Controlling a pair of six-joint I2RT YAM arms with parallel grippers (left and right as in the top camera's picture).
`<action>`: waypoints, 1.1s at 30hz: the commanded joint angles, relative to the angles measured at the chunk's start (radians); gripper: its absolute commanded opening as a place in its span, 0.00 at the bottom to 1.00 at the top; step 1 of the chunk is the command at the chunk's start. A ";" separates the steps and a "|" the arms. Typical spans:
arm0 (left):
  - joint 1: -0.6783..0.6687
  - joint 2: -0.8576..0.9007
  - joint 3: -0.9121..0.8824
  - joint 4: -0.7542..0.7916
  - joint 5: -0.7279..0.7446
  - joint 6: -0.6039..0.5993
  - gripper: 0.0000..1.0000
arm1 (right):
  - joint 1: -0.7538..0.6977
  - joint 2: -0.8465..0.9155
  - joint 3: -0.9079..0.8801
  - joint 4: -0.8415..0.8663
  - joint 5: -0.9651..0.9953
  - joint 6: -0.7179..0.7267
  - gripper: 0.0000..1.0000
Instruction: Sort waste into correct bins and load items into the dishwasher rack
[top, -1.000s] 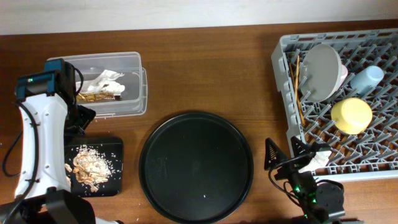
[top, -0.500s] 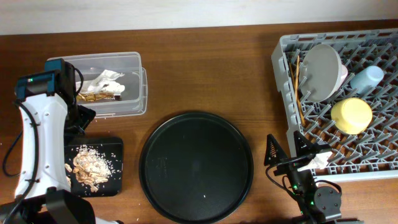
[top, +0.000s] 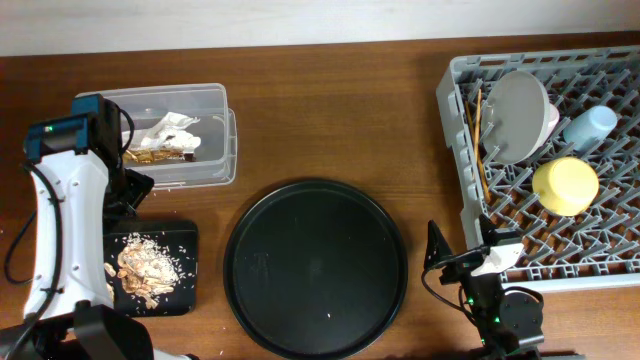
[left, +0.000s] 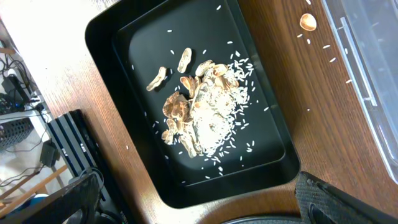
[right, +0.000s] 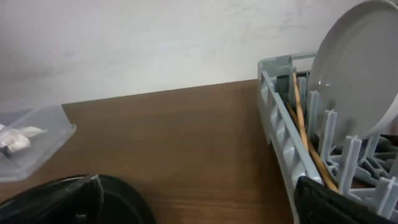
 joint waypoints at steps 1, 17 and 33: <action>0.003 -0.019 0.015 -0.001 -0.003 -0.003 0.99 | 0.006 -0.011 -0.008 -0.002 0.018 -0.042 0.99; 0.003 -0.019 0.015 -0.001 -0.003 -0.003 0.99 | -0.188 -0.011 -0.008 -0.003 0.016 -0.133 0.99; 0.003 -0.019 0.015 -0.001 -0.003 -0.003 0.99 | -0.202 -0.011 -0.008 -0.003 0.005 -0.266 0.99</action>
